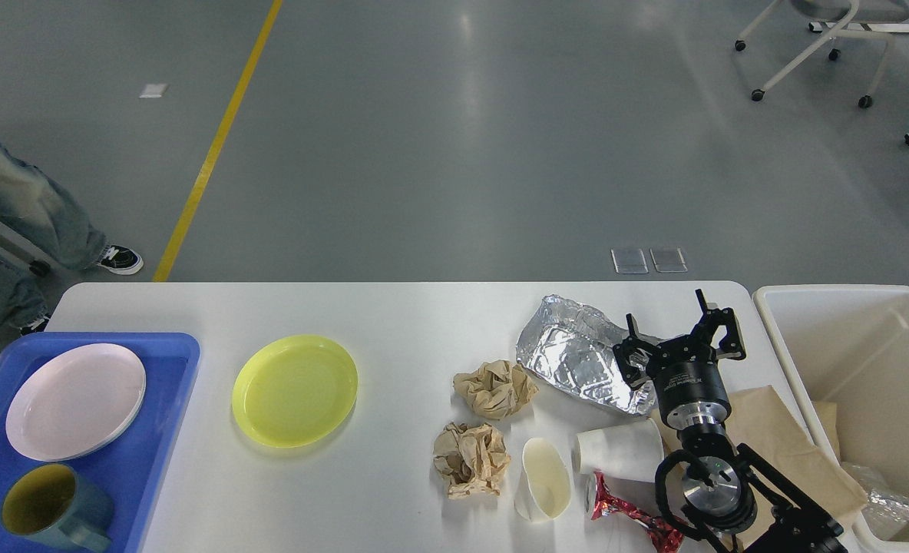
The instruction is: Tidy desktop
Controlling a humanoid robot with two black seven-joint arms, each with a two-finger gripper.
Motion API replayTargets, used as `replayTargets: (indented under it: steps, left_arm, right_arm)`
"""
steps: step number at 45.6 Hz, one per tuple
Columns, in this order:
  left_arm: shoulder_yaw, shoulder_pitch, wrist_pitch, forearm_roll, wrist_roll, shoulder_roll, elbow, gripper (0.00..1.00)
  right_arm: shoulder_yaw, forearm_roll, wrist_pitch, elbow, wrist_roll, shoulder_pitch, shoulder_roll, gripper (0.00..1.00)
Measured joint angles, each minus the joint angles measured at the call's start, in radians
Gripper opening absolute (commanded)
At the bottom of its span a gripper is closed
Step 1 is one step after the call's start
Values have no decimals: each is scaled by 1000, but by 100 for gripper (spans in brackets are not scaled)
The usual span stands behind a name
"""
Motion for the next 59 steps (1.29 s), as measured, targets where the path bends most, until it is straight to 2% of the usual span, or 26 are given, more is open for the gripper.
replayTargets:
  steps: [12,41,43,45,49,54,56,59]
  left_arm:
    - [-74,92,29,-1,1,-20,19,4]
    - [-78,112,36,-18,-2,-46,20,10]
    - [-78,112,36,-21,-2,-46,20,14]
    - [-78,112,37,-24,-2,-46,20,24]
    - [-79,113,46,-36,-2,-46,20,53]
    - [-79,118,108,-66,-1,-46,19,88]
    - [-79,119,136,-81,3,-46,19,94]
    - [-78,120,160,-93,6,-46,18,95]
  right_arm:
    - [0,0,0,0,0,0,0,100]
    - [0,0,0,0,0,0,0,100]
    - [0,0,0,0,0,0,0,100]
    - [0,0,0,0,0,0,0,100]
    - [0,0,0,0,0,0,0,100]
    - [0,0,0,0,0,0,0,100]
    - [0,0,0,0,0,0,0,100]
    - [0,0,0,0,0,0,0,100]
